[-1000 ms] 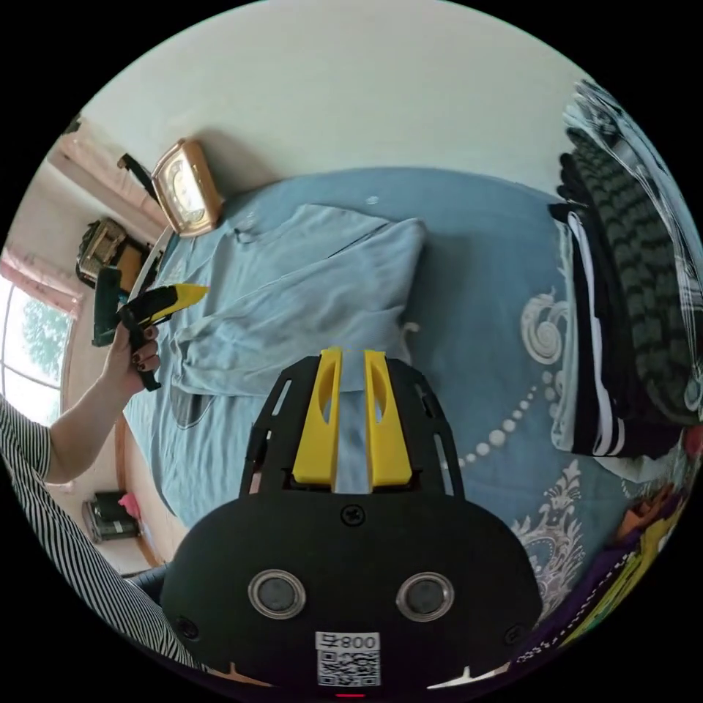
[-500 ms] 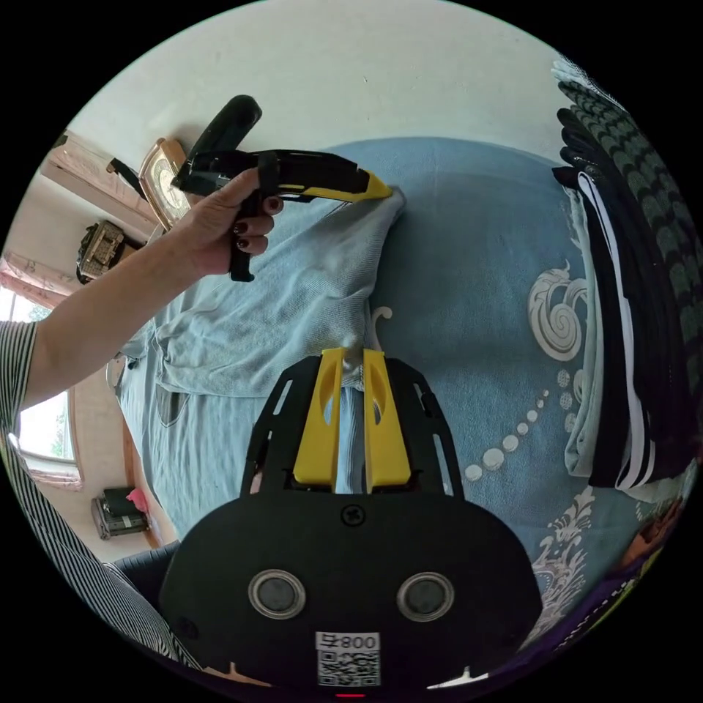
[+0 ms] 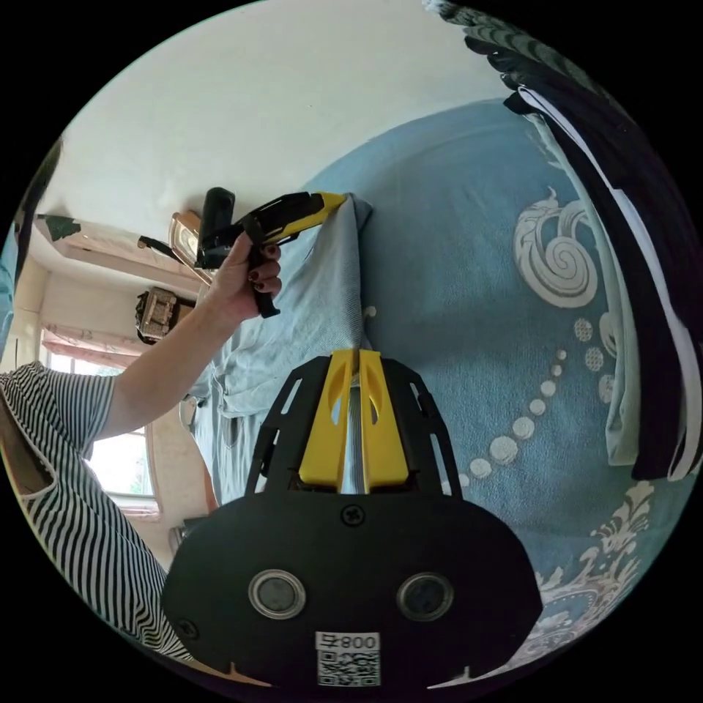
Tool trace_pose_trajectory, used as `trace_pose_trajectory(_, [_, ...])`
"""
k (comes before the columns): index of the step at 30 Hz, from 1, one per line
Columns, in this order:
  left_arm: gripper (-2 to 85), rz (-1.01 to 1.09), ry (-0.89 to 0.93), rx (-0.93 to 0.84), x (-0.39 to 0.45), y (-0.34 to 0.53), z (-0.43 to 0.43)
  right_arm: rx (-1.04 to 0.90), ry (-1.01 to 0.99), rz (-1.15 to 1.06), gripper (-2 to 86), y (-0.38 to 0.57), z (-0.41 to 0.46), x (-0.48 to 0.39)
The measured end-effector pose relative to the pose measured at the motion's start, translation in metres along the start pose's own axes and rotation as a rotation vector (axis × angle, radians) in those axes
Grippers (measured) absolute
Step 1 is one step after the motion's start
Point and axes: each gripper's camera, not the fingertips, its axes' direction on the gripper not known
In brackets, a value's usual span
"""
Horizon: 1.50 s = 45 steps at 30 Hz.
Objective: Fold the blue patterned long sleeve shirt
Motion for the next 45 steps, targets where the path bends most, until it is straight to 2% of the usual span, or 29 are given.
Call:
trace_pose_trajectory(6, [3.4,0.037,-0.031,0.158,0.022,0.028,-0.034,0.098,0.110,-0.009,0.2,0.005,-0.031,-0.026])
trace_pose_trajectory(9, [2.2,0.093,-0.059,0.102,0.038,0.048,-0.026,0.088,0.190,-0.122,0.1,0.001,-0.031,-0.063])
trace_pose_trajectory(13, [0.6,0.090,-0.229,-0.093,0.033,0.066,0.017,-0.106,0.392,-0.232,0.1,-0.009,0.022,-0.099])
trace_pose_trajectory(17, [0.3,0.040,-0.214,-0.055,0.029,0.086,0.007,-0.076,0.494,-0.313,0.1,-0.008,0.039,-0.134])
trace_pose_trajectory(20, [0.2,0.066,-0.244,-0.011,0.042,0.117,-0.013,-0.031,0.479,-0.306,0.1,-0.009,0.039,-0.151])
trace_pose_trajectory(24, [0.2,0.016,-0.276,0.011,0.049,0.178,-0.035,-0.096,0.415,-0.221,0.0,-0.029,0.032,-0.171])
trace_pose_trajectory(28, [0.1,-0.046,-0.289,-0.076,0.035,0.236,-0.030,0.028,0.300,-0.230,0.0,-0.065,0.010,-0.213])
trace_pose_trajectory(31, [0.1,-0.059,-0.314,-0.071,0.021,0.269,-0.029,0.015,0.406,-0.289,0.0,-0.113,0.032,-0.241])
trace_pose_trajectory(33, [0.1,-0.077,-0.298,-0.088,0.014,0.281,-0.035,-0.068,0.475,-0.290,0.0,-0.143,0.057,-0.248])
trace_pose_trajectory(34, [0.1,-0.076,-0.316,-0.079,0.013,0.291,-0.041,-0.132,0.478,-0.280,0.0,-0.158,0.072,-0.251])
trace_pose_trajectory(36, [0.1,-0.064,-0.327,-0.046,0.013,0.309,-0.056,-0.138,0.441,-0.280,0.0,-0.169,0.070,-0.268])
trace_pose_trajectory(40, [0.2,-0.111,-0.338,0.019,0.003,0.369,-0.096,-0.101,0.479,-0.335,0.0,-0.160,0.066,-0.332])
trace_pose_trajectory(45, [0.2,-0.302,-0.444,0.100,-0.028,0.460,-0.155,-0.139,0.293,-0.463,0.0,-0.145,0.089,-0.437])
